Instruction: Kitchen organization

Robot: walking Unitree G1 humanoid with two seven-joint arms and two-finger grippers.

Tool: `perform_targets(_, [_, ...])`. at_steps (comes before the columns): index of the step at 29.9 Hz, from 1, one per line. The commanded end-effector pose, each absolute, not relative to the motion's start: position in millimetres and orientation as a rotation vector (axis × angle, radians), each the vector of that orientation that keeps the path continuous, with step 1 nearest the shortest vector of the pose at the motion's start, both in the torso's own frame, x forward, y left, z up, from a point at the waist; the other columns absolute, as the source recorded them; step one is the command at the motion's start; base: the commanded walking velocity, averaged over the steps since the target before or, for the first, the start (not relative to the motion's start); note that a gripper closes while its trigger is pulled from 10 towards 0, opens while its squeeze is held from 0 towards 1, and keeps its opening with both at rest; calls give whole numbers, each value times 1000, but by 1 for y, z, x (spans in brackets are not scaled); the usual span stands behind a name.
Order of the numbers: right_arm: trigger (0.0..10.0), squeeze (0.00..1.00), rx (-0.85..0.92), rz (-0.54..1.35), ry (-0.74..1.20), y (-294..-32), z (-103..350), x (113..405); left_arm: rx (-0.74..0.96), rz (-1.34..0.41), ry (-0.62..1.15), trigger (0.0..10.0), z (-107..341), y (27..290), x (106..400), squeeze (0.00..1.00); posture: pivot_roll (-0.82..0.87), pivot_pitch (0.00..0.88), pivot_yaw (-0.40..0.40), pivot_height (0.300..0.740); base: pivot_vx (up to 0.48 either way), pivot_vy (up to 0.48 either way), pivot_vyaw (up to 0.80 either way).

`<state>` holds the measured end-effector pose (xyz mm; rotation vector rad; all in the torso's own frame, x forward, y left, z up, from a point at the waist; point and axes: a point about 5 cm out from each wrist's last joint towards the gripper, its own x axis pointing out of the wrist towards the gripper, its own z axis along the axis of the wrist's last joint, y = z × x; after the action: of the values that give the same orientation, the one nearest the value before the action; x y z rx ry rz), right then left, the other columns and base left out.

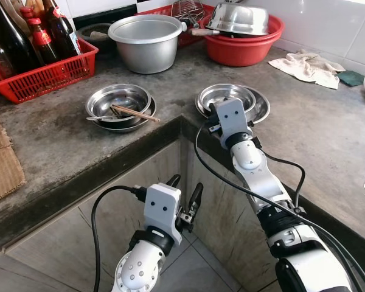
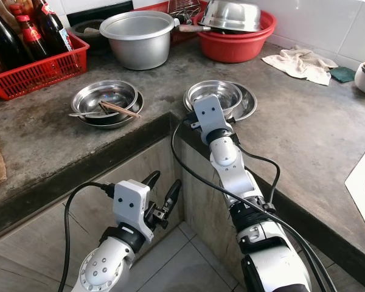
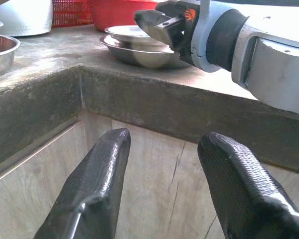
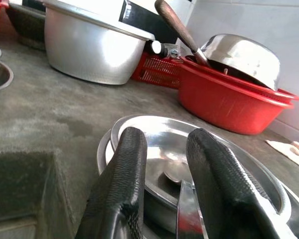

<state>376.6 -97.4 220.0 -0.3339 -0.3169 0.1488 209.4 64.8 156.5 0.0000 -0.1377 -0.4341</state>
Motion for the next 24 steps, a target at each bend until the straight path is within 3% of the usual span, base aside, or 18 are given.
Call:
perform_targets(1, [10000,0,-348,160,-344,-97,223,374,9,-425,-128,10000,154,65,210,0,107,159,-29,740,0,0,0])
perform_targets(24, [10000,0,-386,146,-295,-110,210,370,10,-427,-126,10000,153,66,209,0,106,150,-26,740,0,0,0])
